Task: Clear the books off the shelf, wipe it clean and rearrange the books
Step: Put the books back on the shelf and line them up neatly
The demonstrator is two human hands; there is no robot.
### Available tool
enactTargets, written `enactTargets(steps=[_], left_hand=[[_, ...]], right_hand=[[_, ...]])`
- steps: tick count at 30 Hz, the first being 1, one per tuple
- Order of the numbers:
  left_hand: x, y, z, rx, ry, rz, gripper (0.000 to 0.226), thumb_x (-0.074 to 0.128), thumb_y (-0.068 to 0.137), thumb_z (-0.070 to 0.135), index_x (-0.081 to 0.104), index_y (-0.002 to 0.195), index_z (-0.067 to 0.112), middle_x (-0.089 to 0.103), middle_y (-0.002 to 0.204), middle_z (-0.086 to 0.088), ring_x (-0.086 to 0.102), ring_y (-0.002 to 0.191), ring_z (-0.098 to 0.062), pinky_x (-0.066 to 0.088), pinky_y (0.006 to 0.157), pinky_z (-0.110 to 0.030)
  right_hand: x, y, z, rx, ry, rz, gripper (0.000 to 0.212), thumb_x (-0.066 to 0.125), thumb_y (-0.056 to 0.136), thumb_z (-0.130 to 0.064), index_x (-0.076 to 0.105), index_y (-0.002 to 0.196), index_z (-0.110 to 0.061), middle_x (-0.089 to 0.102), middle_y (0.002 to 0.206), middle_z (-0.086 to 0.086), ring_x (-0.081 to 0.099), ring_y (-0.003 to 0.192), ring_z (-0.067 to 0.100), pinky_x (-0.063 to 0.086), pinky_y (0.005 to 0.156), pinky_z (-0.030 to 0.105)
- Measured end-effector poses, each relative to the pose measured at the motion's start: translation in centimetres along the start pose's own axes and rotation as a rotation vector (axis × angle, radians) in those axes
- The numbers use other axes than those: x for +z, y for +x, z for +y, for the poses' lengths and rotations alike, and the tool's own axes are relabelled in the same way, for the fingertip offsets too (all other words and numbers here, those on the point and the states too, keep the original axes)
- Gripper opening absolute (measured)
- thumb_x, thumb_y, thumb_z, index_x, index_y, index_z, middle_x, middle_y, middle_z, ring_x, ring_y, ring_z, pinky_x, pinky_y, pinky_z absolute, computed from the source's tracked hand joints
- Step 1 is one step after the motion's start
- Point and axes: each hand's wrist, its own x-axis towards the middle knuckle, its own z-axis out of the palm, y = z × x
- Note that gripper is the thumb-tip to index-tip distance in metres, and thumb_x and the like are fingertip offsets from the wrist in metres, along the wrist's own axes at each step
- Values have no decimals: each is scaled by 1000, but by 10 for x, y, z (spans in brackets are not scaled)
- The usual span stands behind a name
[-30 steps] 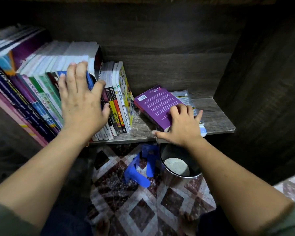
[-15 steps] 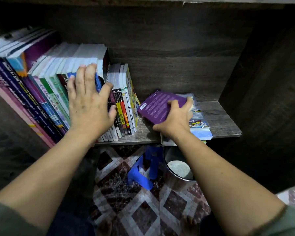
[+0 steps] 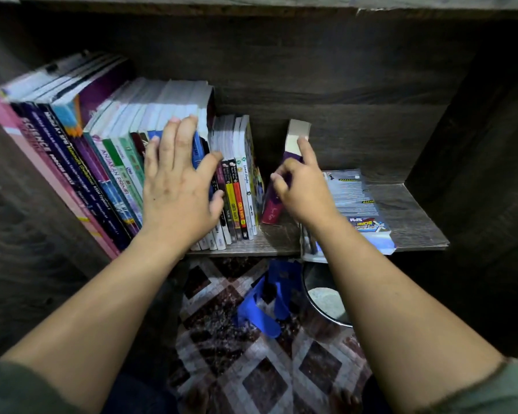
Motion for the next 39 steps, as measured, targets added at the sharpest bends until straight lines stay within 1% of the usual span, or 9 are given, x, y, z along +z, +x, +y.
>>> enactTargets(steps=[2, 5, 10, 16, 21, 28, 32, 35, 39], left_hand=[[0, 0, -1, 1, -3, 0, 56, 73, 74, 34, 57, 125, 18, 15, 156, -20, 8, 145, -37, 3, 117, -49], [-1, 0, 0, -8, -4, 1, 56, 73, 75, 34, 57, 126, 19, 13, 157, -19, 7, 146, -36, 1, 117, -48], [1, 0, 0, -6, -7, 7, 55, 71, 76, 35, 57, 126, 20, 13, 157, -19, 6, 146, -36, 0, 117, -47], [2, 0, -1, -4, -3, 6, 56, 72, 75, 36, 56, 127, 21, 12, 157, -18, 4, 146, -35, -3, 116, -46], [1, 0, -1, -12, -10, 11, 54, 71, 76, 35, 57, 125, 20, 13, 157, -18, 4, 146, -35, -2, 117, -46], [1, 0, 1, -26, 13, 7, 56, 73, 75, 31, 55, 126, 20, 12, 157, -19, 3, 146, -35, -3, 117, -45], [4, 1, 6, -57, 24, 10, 53, 73, 76, 30, 56, 124, 19, 13, 155, -20, 3, 145, -36, -1, 117, -47], [7, 2, 6, -67, 34, 9, 53, 73, 75, 30, 55, 124, 19, 13, 155, -20, 3, 145, -37, 0, 117, -49], [9, 2, 8, -72, 43, 9, 55, 74, 75, 29, 55, 125, 19, 13, 154, -20, 3, 145, -37, 1, 117, -49]], right_hand=[[11, 0, -3, -12, 32, 122, 18, 63, 90, -17, 57, 103, -7, 25, 156, 9, 44, 129, 28, 39, 95, 31], [22, 0, -9, -37, 8, 269, 41, 64, 87, -20, 49, 125, -11, 38, 142, 10, 52, 113, 32, 49, 84, 48], [29, 10, -15, 114, -30, 186, 49, 56, 93, -24, 42, 140, -32, 13, 157, 14, 56, 109, 42, 47, 84, 45], [29, 9, -22, 52, 29, 177, 47, 59, 83, -15, 50, 128, -26, 48, 132, 9, 58, 103, 37, 49, 84, 43], [25, 10, -18, 92, 301, -44, 78, 62, 78, -11, 26, 142, -38, 62, 126, 7, 62, 108, 25, 48, 97, 41], [21, 1, 2, 71, -6, -230, 83, 58, 84, -15, 13, 152, -31, 60, 125, 12, 59, 108, 32, 47, 95, 44], [10, -8, 13, 58, -125, -279, 65, 59, 86, -20, 33, 146, -29, 60, 126, 12, 55, 116, 30, 48, 96, 41], [0, -18, 30, 106, -386, -296, 48, 60, 88, -32, 50, 134, -25, 57, 128, 11, 53, 118, 32, 46, 93, 39], [-15, -30, 63, 253, -606, -408, 69, 66, 80, -52, 41, 140, -26, 38, 142, 11, 35, 131, 34, 34, 104, 48]])
